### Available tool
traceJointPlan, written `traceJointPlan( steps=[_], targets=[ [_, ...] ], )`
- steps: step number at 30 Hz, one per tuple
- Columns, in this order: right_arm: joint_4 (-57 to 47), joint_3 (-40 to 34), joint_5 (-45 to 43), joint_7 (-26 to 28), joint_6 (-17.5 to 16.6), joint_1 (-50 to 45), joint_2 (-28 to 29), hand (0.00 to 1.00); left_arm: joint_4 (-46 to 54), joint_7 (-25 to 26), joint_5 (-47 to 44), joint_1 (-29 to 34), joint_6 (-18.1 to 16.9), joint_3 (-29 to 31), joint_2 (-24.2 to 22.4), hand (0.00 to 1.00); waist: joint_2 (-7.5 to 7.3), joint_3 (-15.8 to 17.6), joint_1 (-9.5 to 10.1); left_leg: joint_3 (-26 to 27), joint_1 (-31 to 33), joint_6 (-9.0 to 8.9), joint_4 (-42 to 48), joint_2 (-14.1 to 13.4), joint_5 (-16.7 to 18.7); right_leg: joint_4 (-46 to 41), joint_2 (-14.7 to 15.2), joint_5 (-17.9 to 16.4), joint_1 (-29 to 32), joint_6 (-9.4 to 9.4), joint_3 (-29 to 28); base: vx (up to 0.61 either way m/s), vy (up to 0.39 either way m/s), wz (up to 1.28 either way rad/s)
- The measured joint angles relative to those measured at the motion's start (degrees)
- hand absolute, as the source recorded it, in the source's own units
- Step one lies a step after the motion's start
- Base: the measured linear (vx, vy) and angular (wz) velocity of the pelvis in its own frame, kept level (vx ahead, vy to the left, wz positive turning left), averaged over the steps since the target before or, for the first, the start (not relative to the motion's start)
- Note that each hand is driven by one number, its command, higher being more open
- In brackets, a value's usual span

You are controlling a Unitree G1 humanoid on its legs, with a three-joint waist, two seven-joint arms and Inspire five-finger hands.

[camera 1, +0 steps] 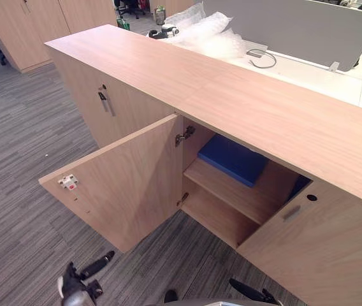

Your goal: Walk over to the cabinet, pick up the folder, carry it to the office cabinet, place the folder inside the office cabinet, then close the office cabinet door

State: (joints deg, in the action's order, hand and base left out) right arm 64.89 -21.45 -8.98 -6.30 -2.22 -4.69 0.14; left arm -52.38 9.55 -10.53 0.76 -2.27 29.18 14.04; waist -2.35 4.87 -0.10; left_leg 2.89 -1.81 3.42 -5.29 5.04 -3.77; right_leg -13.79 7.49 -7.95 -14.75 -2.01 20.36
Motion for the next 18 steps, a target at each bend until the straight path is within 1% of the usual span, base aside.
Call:
traceJointPlan(
  steps=[1,2,3,4,5,6,7,8,9,10,11,12,13,15,16,17,18],
  targets=[
    [0.05,-0.01,0.00,0.07,0.11,0.11,-0.07,1.00,-0.36,-0.04,0.21,-0.77,0.16,0.03,1.19,1.00,0.06,-0.04,-0.01,-0.01,-0.07,0.00,0.01,-0.25,0.00,-0.50,-0.21,0.16,0.22,0.07,-0.40,0.10,-0.082,-0.01],
    [0.07,-0.12,0.00,0.34,0.30,0.38,-0.29,1.00,-1.56,-0.15,1.50,-2.66,0.52,0.53,3.37,1.00,0.65,-0.23,-0.12,-0.16,-0.16,0.01,0.04,-1.31,-0.01,-2.24,-0.86,0.72,1.21,0.48,-1.04,0.10,-0.116,-0.10],
    [0.08,-0.09,0.07,0.98,0.42,0.71,-0.58,1.00,-2.68,-0.20,3.23,-4.22,0.74,0.85,5.36,1.00,2.08,-0.07,-0.15,-0.16,-0.36,0.01,0.04,-2.86,-0.01,-3.57,-1.51,-2.15,2.58,0.67,-2.12,0.08,-0.100,-0.15],
    [0.06,-0.03,0.10,1.32,0.44,0.94,-0.75,1.00,-3.27,-0.21,4.01,-4.95,0.95,0.86,6.23,1.00,2.56,0.14,-0.20,-0.09,-0.71,0.00,0.05,-3.50,-0.01,-2.39,-1.95,-4.69,2.66,0.60,-2.03,0.03,-0.154,-0.22],
    [0.09,0.14,0.18,1.69,0.47,1.29,-1.23,1.00,-4.68,-0.42,4.78,-6.69,1.44,0.74,7.84,1.00,3.41,0.41,-0.31,0.00,-1.58,-0.05,0.04,-4.53,-0.02,1.08,-2.55,-6.80,2.85,0.89,-1.98,-0.03,-0.123,-0.14],
    [0.10,0.14,0.21,1.93,0.48,1.23,-1.45,1.00,-5.41,-0.81,4.97,-7.56,1.54,0.52,8.52,1.00,3.57,0.21,-0.34,0.13,-1.72,-0.27,0.03,-4.73,-0.03,3.35,-2.57,-6.67,3.26,1.07,-1.99,-0.09,-0.184,-0.19],
    [0.10,0.14,0.22,2.31,0.67,1.42,-1.77,1.00,-6.60,-1.80,5.62,-9.67,1.58,0.03,10.29,1.00,2.76,-0.11,-0.22,1.27,-1.76,-1.97,-0.16,-3.99,0.13,7.69,-1.24,-0.78,5.73,0.47,-2.45,-0.13,-0.175,-0.07],
    [0.33,0.09,0.22,2.53,0.75,1.23,-2.22,1.00,-7.70,-2.17,5.88,-10.75,1.59,-0.71,10.80,1.00,2.74,-0.48,-0.56,1.06,-1.71,-2.70,-0.31,-3.85,0.05,7.42,-0.74,-2.00,5.70,-1.04,-3.12,-0.11,-0.185,-0.15],
    [0.62,0.04,0.22,2.56,0.77,1.11,-2.78,1.00,-8.36,-2.49,6.11,-11.34,1.60,-1.20,10.81,1.00,3.01,-1.01,-0.48,1.45,-1.61,-2.80,-0.32,-4.19,0.04,7.90,-1.05,-2.01,5.82,-1.03,-3.55,-0.07,-0.194,-0.25],
    [0.97,0.04,0.21,2.65,0.95,0.92,-4.08,1.00,-9.66,-2.95,6.12,-11.92,1.73,-1.70,10.81,1.00,4.32,-1.47,-0.39,2.54,-1.29,-3.17,-0.34,-4.76,-0.11,9.40,-1.60,-2.35,5.93,-0.76,-3.79,-0.03,-0.149,-0.31],
    [0.91,0.04,0.21,2.71,0.94,0.86,-4.48,1.00,-10.34,-3.06,6.11,-12.34,1.83,-1.87,10.81,1.00,4.84,-1.39,-0.50,2.59,-1.28,-3.35,-0.34,-5.04,-0.22,9.52,-1.91,-2.35,5.91,-0.75,-3.81,-0.07,-0.189,-0.24],
    [0.89,-0.02,0.18,2.85,1.01,-0.45,-4.90,1.00,-10.99,-3.35,6.00,-13.64,2.76,-1.83,10.82,1.00,5.32,-1.55,-0.51,2.59,-1.27,-3.67,-0.33,-5.51,-0.23,9.64,-2.47,-2.38,5.84,-0.68,-3.79,-0.05,-0.141,-0.03],
    [0.89,-0.06,0.12,2.89,1.06,-1.15,-5.06,1.00,-11.22,-3.08,5.93,-14.01,3.14,-1.70,11.06,1.00,5.38,-1.62,-0.44,2.59,-1.35,-3.92,-0.33,-5.71,-0.23,9.80,-2.70,-2.38,5.70,-0.65,-3.78,-0.04,-0.137,-0.01],
    [0.89,-0.13,-0.02,3.11,1.12,-2.77,-5.10,1.00,-11.52,-3.63,5.45,-14.28,3.29,-1.90,13.34,1.00,5.05,-1.45,-0.32,2.61,-1.16,-4.75,-0.32,-6.19,-0.15,10.39,-3.41,-2.24,5.57,-0.42,-3.83,0.01,-0.075,-0.01],
    [0.91,-0.22,-0.08,3.15,1.16,-3.25,-4.89,1.00,-11.52,-3.71,5.22,-14.78,3.31,-2.06,14.86,1.00,4.22,-1.01,-0.21,2.61,-1.08,-4.85,-0.32,-6.38,-0.12,10.61,-3.63,-2.19,5.49,-0.35,-3.86,0.01,-0.049,0.00],
    [0.91,-0.33,-0.11,3.17,1.15,-3.43,-4.80,1.00,-11.52,-3.70,4.80,-15.05,3.32,-2.46,15.61,1.00,3.77,-0.86,-0.16,2.62,-1.03,-4.92,-0.32,-6.46,-0.08,10.64,-3.67,-2.18,5.49,-0.35,-3.93,0.04,-0.045,0.00],
    [0.91,-1.08,-0.13,3.22,1.16,-3.70,-4.45,1.00,-11.52,-3.80,4.10,-15.44,3.34,-4.20,17.27,1.00,2.95,-0.98,0.03,2.68,-0.90,-5.07,-0.30,-6.57,0.01,10.65,-3.64,-2.16,5.49,-0.37,-4.05,0.04,-0.008,-0.01]
  ],
)
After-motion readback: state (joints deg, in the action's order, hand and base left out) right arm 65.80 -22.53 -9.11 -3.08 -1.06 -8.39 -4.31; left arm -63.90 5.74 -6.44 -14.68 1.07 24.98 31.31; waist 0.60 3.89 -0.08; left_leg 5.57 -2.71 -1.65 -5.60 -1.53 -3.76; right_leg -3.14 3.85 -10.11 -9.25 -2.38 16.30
